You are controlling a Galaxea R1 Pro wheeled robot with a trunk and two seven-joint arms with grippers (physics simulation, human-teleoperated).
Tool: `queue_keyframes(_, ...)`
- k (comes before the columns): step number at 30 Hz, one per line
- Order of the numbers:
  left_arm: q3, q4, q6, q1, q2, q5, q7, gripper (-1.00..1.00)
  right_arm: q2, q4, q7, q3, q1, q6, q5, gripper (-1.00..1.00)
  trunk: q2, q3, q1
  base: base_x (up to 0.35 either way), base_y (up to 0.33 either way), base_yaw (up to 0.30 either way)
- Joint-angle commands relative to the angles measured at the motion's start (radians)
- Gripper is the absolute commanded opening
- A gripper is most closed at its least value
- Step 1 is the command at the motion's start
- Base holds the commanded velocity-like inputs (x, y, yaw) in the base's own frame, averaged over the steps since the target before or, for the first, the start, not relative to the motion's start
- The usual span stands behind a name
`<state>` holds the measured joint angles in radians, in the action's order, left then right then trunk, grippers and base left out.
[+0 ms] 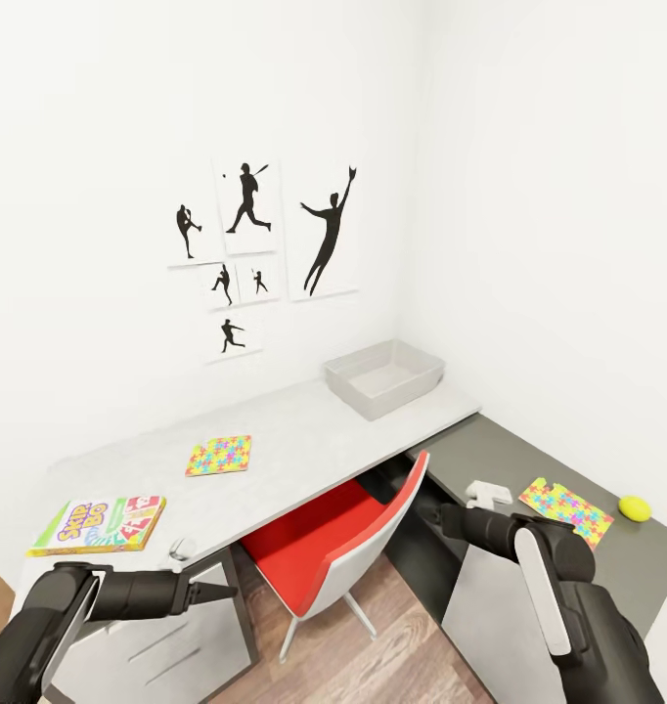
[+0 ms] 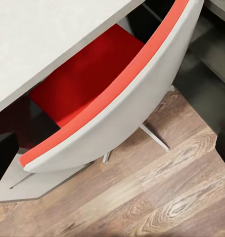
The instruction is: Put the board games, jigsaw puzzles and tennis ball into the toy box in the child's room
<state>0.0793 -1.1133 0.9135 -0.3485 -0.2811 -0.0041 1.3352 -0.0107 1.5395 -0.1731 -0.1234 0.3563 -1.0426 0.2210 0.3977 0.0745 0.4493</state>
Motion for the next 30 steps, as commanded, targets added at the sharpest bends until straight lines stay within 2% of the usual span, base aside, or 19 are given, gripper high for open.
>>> queue_keyframes(1, 0.000, 0.000, 0.016, -0.001, 0.000, 0.000, 0.004, 1.00, 0.000, 0.001, -0.003, -0.002, 0.001, -0.005, 0.000, 1.00, 0.002, 0.002, 0.001, 0.000, 0.000, 0.000)
queue_keyframes(7, 0.000, -0.001, 0.028, -0.001, 0.002, 0.003, 0.004, 1.00, -0.001, 0.002, -0.003, -0.007, 0.001, -0.005, 0.006, 1.00, 0.002, 0.002, 0.001, 0.000, 0.000, 0.000)
queue_keyframes(11, 0.000, -0.002, 0.030, -0.002, 0.001, 0.005, 0.005, 1.00, -0.009, 0.010, -0.004, -0.009, 0.008, -0.005, 0.056, 1.00, 0.002, 0.002, 0.001, 0.000, 0.000, 0.000)
queue_keyframes(12, 0.000, -0.002, 0.031, -0.002, 0.000, 0.005, 0.006, 1.00, -0.017, 0.012, -0.004, -0.009, 0.023, -0.005, 0.083, 1.00, 0.002, 0.002, 0.001, 0.000, 0.000, 0.000)
queue_keyframes(14, 0.000, -0.004, 0.033, -0.003, -0.001, 0.006, 0.007, 1.00, -0.027, 0.013, -0.004, -0.009, 0.046, -0.005, 0.110, 1.00, 0.002, 0.002, 0.001, 0.000, 0.000, 0.000)
queue_keyframes(17, 0.008, -0.028, 0.051, -0.010, -0.002, 0.007, 0.008, 1.00, -0.059, 0.007, -0.003, -0.008, 0.111, -0.005, 0.159, 1.00, 0.002, 0.002, 0.001, 0.000, 0.000, 0.000)
queue_keyframes(19, 0.019, -0.053, 0.070, -0.013, -0.002, 0.006, 0.008, 1.00, -0.068, 0.003, -0.003, -0.004, 0.149, -0.005, 0.171, 1.00, 0.002, 0.002, 0.001, 0.000, 0.000, 0.000)
queue_keyframes(22, 0.032, -0.082, 0.096, -0.019, -0.003, 0.005, 0.007, 1.00, -0.069, -0.015, -0.002, 0.002, 0.192, -0.005, 0.178, 1.00, 0.002, 0.002, 0.001, 0.000, 0.000, 0.000)
queue_keyframes(28, 0.060, -0.103, 0.122, -0.088, -0.003, 0.001, 0.007, 1.00, -0.063, -0.101, 0.004, 0.007, 0.293, -0.005, 0.182, 1.00, 0.002, 0.002, 0.001, 0.000, 0.000, 0.000)
queue_keyframes(30, 0.066, -0.104, 0.125, -0.114, -0.004, 0.000, 0.007, 1.00, -0.060, -0.153, 0.007, 0.008, 0.348, -0.005, 0.181, 1.00, 0.002, 0.002, 0.001, 0.000, 0.000, 0.000)
